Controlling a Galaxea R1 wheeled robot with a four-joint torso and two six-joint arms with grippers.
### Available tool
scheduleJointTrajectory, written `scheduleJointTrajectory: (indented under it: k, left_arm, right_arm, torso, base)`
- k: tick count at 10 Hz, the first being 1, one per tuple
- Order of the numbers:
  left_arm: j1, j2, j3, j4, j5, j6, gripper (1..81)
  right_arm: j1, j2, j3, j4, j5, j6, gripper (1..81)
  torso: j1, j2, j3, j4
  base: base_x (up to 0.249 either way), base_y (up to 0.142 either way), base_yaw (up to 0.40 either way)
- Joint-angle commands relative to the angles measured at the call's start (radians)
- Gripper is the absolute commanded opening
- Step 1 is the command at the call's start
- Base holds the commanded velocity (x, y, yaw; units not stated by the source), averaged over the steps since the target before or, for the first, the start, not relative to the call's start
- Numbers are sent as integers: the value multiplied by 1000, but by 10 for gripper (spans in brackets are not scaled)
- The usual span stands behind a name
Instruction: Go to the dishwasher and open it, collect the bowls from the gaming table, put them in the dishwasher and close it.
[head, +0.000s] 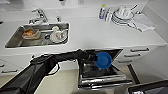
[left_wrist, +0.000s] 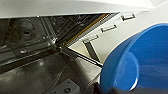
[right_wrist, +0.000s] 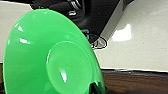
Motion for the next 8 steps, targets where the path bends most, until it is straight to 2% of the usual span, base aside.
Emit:
scheduleJointTrajectory:
  k: [1,2,5,7,8]
  left_arm:
    - [-122,44,-26,72,-58,-27,10]
    - [-121,56,-47,79,-47,-27,811]
    - [-75,38,-44,81,-7,-27,811]
    - [28,-85,102,78,-4,-21,811]
    - [106,-181,221,92,-4,-7,811]
  right_arm:
    - [-38,-16,-5,-20,-43,1,10]
    - [-35,-13,-5,-20,-43,1,10]
    - [-31,-15,-4,-21,-37,1,10]
    - [-44,-87,-2,-18,85,6,10]
    - [-46,-127,-4,-9,125,9,10]
  torso:
    - [0,0,0,0]
    - [0,0,0,0]
    - [0,0,0,0]
    - [0,0,0,0]
    - [0,0,0,0]
  base:
    - [0,0,0]
    - [0,0,0]
    - [0,0,0]
    - [0,0,0]
    - [0,0,0]
